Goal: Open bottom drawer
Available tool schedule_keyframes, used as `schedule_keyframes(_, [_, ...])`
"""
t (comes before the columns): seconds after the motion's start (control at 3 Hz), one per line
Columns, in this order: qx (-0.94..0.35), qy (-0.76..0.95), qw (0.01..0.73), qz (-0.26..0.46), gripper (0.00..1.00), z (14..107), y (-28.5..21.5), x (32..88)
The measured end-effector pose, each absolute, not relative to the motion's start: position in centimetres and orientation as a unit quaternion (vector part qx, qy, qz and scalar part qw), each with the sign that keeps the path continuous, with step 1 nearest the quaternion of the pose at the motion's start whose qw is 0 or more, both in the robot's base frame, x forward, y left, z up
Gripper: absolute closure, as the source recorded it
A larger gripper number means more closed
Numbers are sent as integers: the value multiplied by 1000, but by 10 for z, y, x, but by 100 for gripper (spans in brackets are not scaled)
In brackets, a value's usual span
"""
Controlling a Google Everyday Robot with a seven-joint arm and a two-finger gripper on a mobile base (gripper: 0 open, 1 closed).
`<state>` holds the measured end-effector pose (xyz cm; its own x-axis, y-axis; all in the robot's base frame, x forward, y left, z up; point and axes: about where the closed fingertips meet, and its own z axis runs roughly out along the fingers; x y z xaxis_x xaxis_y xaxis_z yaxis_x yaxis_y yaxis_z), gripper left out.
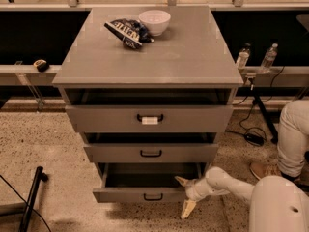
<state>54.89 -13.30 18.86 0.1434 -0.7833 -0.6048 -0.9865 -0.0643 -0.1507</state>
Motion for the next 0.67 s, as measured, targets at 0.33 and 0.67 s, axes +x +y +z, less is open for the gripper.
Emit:
schedule_keyframes(0.33, [-705, 627, 273, 186, 0, 189, -133, 549])
schedule_keyframes(0.67, [-706, 635, 261, 176, 0, 185, -130, 549])
